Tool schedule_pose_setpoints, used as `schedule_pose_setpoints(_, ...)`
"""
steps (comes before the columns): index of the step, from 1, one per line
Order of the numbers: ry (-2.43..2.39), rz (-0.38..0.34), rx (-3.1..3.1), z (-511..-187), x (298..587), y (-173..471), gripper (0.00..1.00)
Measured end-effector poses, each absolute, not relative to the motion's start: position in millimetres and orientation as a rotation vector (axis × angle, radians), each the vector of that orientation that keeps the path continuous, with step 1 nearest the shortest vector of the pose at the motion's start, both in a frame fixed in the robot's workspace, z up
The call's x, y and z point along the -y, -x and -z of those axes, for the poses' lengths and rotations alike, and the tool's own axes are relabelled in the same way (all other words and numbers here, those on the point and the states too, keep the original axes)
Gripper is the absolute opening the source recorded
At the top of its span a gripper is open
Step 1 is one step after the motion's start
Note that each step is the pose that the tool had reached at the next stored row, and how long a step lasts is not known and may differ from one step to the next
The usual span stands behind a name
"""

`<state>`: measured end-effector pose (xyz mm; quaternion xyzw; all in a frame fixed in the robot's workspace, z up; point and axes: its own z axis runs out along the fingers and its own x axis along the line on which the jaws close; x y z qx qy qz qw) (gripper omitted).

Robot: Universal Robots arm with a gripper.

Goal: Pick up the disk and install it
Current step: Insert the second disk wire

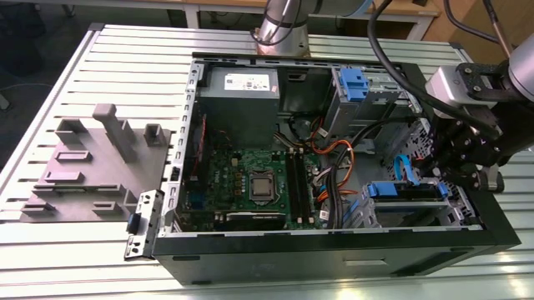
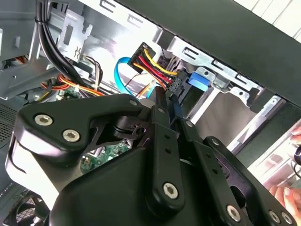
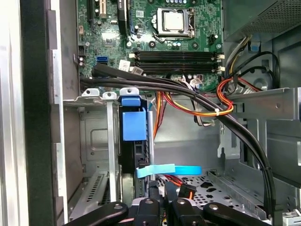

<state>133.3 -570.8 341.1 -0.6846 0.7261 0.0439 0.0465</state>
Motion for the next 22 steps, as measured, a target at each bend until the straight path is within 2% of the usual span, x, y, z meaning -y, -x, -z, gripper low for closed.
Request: schedule_pose_setpoints(22, 2.087, -0.134, -2.213, -341.1, 578.8, -131.2, 0.17)
